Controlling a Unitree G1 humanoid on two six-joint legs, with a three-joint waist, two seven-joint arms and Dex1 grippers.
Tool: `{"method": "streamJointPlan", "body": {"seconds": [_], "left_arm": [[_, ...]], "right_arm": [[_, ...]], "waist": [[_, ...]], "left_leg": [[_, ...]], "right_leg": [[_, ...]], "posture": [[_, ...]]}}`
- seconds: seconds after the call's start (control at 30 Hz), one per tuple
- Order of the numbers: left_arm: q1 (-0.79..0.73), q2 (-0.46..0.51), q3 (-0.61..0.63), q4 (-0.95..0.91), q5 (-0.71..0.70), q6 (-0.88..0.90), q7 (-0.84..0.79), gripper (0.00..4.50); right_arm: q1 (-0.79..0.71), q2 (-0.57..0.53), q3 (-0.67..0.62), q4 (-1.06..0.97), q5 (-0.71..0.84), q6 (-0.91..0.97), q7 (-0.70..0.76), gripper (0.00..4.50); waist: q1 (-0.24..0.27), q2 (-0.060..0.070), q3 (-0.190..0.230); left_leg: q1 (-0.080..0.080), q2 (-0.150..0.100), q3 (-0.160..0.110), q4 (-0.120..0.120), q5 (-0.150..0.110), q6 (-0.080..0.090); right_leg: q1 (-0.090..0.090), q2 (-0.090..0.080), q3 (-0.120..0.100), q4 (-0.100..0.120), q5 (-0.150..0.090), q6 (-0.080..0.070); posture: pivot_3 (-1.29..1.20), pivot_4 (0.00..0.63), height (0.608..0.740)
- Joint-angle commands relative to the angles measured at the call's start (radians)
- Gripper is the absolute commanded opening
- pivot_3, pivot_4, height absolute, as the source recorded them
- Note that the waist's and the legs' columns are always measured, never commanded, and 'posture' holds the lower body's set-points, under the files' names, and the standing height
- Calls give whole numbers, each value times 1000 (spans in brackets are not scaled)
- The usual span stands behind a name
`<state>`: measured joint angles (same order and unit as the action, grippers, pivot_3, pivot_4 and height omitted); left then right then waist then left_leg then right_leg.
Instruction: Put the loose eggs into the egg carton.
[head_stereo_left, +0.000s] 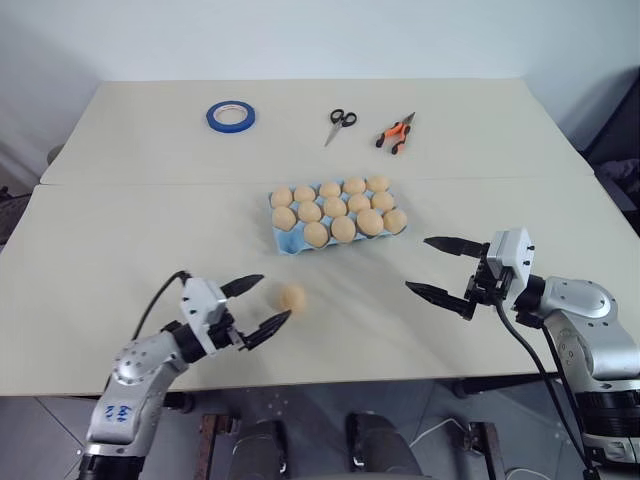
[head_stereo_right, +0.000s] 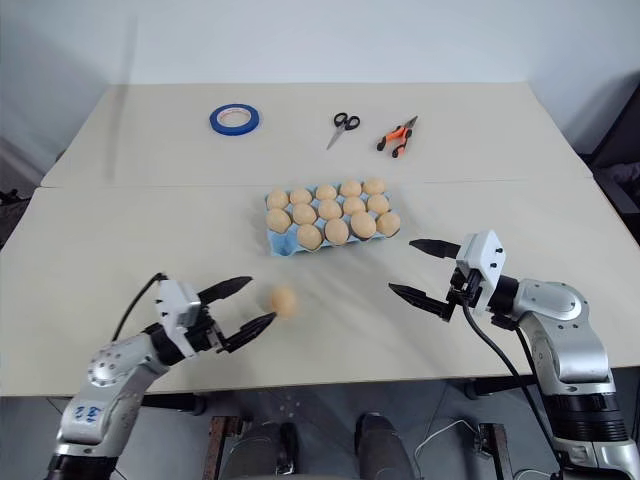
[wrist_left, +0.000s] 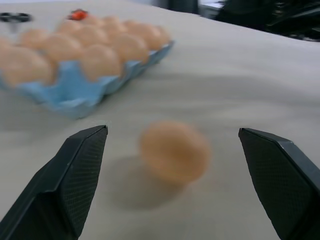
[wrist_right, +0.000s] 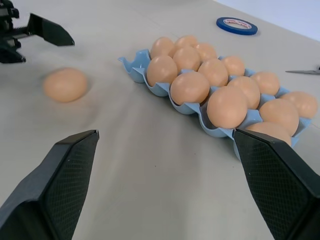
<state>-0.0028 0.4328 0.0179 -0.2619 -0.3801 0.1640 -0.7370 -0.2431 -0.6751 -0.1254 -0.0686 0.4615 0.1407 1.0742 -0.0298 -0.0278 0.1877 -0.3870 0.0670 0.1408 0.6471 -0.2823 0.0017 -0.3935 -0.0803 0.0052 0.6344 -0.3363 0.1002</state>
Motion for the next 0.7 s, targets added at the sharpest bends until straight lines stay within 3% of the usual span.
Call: {"method": "streamJointPlan", "body": {"seconds": [0.03,0.37,0.47,0.6,0.7], "left_arm": [[-42,-22,-35,26,40,11,37,4471],[-130,-40,-132,134,128,43,41,4471],[-141,-51,-129,151,139,59,69,3934],[-141,-55,-122,153,133,28,55,2641],[-146,-57,-116,152,129,29,55,2376]], "right_arm": [[7,-5,-22,-24,9,1,-12,4500],[19,-7,-28,-37,8,3,-28,4500],[22,-7,-29,-38,8,2,-32,4500],[25,-8,-29,-39,7,1,-36,4500],[22,-9,-28,-35,7,1,-38,4500]], "waist": [[1,0,0],[2,0,0],[2,0,0],[2,0,0],[2,0,0]], "left_leg": [[0,0,0,0,0,0],[0,0,0,1,0,1],[0,0,0,1,0,1],[0,0,0,1,0,1],[0,0,0,1,1,1]], "right_leg": [[0,0,0,0,0,0],[0,0,0,1,0,0],[0,0,0,1,0,1],[0,0,0,2,0,1],[0,0,0,2,0,1]], "posture": [[0,150,740],[0,150,740],[0,150,740],[0,150,740],[0,150,740]]}}
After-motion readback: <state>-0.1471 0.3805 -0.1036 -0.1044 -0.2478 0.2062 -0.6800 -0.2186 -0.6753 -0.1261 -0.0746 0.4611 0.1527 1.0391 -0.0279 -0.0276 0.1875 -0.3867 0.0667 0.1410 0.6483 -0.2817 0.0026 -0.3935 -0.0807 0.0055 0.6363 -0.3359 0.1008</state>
